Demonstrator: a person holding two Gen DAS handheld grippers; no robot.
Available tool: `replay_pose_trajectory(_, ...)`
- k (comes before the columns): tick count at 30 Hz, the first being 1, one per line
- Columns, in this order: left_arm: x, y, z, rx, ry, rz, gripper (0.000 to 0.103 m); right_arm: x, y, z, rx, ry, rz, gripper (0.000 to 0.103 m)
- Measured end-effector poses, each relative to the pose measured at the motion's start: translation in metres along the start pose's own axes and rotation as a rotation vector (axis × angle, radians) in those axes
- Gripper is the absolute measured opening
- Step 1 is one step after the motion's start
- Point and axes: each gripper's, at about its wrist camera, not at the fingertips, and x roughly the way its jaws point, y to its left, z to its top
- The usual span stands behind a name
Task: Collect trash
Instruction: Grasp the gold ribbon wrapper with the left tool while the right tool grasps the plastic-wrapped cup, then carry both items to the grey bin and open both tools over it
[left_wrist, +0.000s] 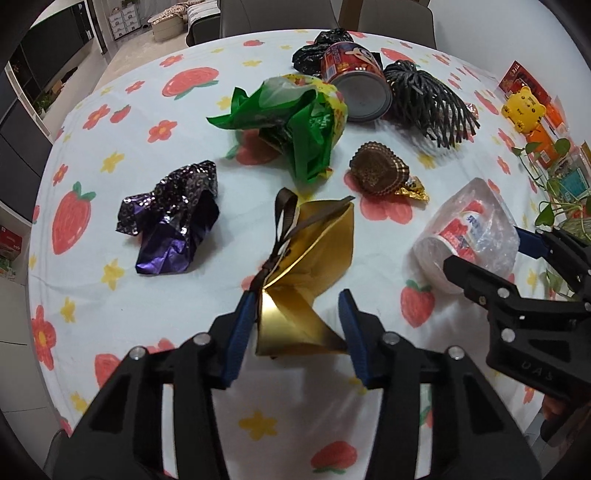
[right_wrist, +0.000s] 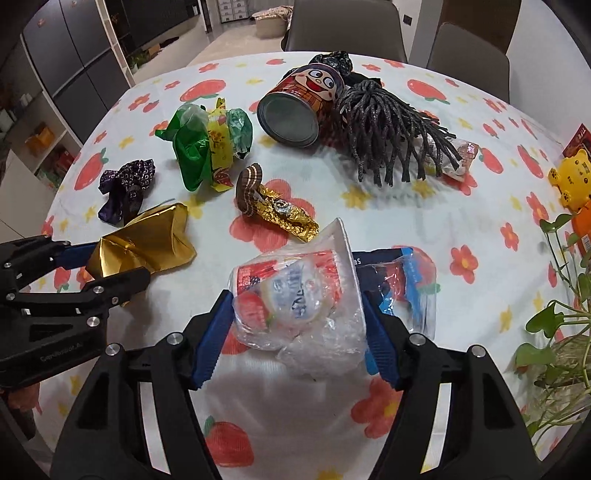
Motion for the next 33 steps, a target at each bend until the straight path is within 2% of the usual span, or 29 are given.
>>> replay_pose_trajectory(2, 0.003, -0.003, -0.001, 0.015, -0.008, 0.018, 0.04, 0.0, 0.003, 0.001, -0.014, -0.003, -0.003, 0.063)
replay_pose_trajectory(5, 0.0, -0.003, -0.001, 0.008, -0.015, 0.001, 0.037, -0.001, 0.006, 0.001, -0.019, -0.005, 0.011, 0.063)
replay_pose_trajectory(10, -0.013, -0.002, -0.005, -0.002, -0.026, -0.011, 0.036, -0.014, 0.01, 0.0, 0.003, -0.024, 0.04, 0.062)
replay_pose_trajectory(20, -0.077, 0.005, -0.019, 0.015, -0.095, -0.02, 0.036, -0.072, 0.018, -0.007, 0.073, -0.095, 0.028, 0.062)
replay_pose_trajectory(26, -0.124, 0.0, -0.035, 0.084, -0.145, -0.048, 0.036, -0.123, 0.035, -0.032, 0.129, -0.15, -0.006, 0.062)
replay_pose_trajectory(33, -0.156, -0.021, -0.073, 0.221, -0.172, -0.14, 0.036, -0.173, 0.052, -0.088, 0.257, -0.194, -0.097, 0.062)
